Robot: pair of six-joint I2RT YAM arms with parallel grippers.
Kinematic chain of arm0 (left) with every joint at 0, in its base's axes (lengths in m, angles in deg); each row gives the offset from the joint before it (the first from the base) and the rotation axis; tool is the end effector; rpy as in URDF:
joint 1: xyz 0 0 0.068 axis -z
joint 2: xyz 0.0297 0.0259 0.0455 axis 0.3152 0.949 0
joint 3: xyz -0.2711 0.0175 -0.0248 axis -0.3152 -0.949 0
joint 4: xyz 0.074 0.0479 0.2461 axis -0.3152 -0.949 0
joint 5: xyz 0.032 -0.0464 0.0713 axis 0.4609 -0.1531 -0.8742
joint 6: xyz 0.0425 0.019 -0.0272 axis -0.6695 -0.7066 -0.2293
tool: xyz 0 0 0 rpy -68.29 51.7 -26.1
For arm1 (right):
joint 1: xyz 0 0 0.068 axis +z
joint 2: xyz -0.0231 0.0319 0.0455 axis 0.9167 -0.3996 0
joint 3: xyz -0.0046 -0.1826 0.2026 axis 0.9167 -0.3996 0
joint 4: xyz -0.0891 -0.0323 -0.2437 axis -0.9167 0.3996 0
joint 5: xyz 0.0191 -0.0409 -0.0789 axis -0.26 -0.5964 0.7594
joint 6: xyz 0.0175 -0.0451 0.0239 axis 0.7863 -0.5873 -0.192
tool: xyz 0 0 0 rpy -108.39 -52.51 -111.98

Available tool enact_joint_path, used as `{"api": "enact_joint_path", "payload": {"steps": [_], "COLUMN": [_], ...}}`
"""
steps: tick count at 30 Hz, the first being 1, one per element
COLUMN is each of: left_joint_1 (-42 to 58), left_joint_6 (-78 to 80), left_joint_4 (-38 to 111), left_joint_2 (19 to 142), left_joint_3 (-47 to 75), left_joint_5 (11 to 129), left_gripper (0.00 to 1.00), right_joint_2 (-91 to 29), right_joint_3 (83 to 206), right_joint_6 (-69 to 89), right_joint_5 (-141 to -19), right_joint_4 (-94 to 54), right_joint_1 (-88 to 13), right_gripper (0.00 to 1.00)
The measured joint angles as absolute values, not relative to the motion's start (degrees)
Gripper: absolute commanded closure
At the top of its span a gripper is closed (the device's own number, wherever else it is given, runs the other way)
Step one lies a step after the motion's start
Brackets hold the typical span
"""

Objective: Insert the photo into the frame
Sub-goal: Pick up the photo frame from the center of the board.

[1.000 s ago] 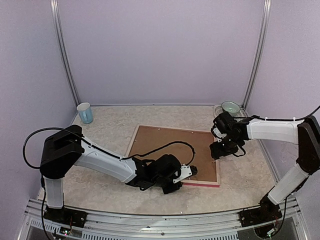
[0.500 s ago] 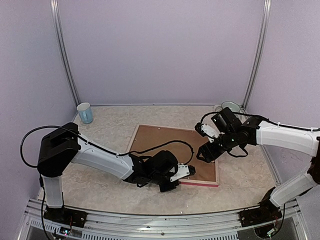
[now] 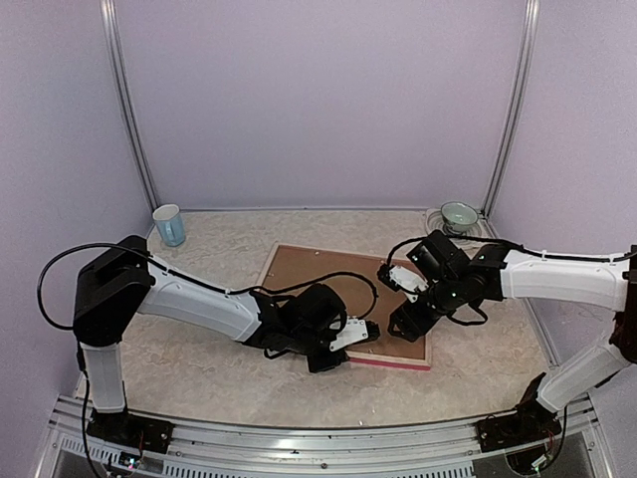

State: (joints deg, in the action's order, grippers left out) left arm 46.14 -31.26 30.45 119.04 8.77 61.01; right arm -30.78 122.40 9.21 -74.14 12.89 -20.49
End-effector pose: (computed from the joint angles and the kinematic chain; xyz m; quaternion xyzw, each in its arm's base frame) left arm 0.1755 -0.3672 0.1334 0.6382 0.6928 -0.1179 0.3145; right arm 0.1922 0.2001 0.2202 -0.3336 0.9081 0.1207 0.2227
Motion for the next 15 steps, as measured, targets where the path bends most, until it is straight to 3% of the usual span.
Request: {"api": "enact_joint_path", "payload": {"steps": [6,9,15], "left_joint_1": [44.9,44.7,44.7], "left_joint_6": [-33.6,-34.9,-37.0], "left_joint_4": [24.5,22.4,21.2], "left_joint_2": [120.0,120.9,121.6], "left_joint_3": [12.9,15.0,16.7], "left_joint_5": [66.6,68.3,70.8], "left_gripper": [0.81,0.99,1.00], "right_joint_2": [-26.9,-24.8,-16.9], "right_joint_3": [122.4,121.8,116.6], "right_joint_6": [7.3,5.1,-1.5], "right_joint_5": [-72.8,-73.0,-75.7], "right_joint_4": [13.7,13.7,10.9], "right_joint_1": [-20.5,-20.4,-19.6], "right_gripper": [0.30,0.31,0.32]}}
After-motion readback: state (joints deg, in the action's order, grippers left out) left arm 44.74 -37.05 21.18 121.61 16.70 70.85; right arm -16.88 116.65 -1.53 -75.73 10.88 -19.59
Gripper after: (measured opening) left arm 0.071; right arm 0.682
